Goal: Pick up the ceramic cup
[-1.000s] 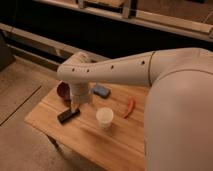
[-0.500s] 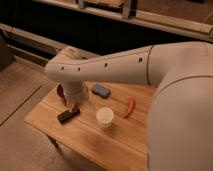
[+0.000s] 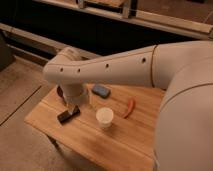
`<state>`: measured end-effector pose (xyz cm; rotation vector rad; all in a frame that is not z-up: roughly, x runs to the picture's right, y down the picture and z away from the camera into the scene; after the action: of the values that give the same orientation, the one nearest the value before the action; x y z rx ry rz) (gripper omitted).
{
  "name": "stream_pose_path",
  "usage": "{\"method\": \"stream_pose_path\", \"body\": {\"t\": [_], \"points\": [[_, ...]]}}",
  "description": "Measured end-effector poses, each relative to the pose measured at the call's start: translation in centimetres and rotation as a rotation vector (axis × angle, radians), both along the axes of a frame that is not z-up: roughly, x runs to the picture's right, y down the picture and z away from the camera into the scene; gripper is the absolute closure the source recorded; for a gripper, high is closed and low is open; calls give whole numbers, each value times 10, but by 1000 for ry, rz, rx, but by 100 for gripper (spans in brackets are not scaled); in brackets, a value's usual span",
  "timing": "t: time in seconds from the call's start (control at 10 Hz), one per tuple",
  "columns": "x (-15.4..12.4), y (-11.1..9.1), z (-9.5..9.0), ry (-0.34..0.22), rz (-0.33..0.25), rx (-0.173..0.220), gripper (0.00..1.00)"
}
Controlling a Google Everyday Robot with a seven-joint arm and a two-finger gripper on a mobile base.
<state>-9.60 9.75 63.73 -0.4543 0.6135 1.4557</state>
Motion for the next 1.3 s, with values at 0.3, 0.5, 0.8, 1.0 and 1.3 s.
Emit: {"method": "stream_pose_path", "body": {"t": [0.3, 0.5, 0.8, 1.0, 1.3], "points": [[13, 8, -3, 34, 37, 5, 35], [27, 13, -2, 64, 66, 17, 35], [52, 18, 8, 105, 79, 67, 35], [63, 20, 17, 98, 80, 109, 35], [77, 24, 29, 68, 85, 173, 35]]}}
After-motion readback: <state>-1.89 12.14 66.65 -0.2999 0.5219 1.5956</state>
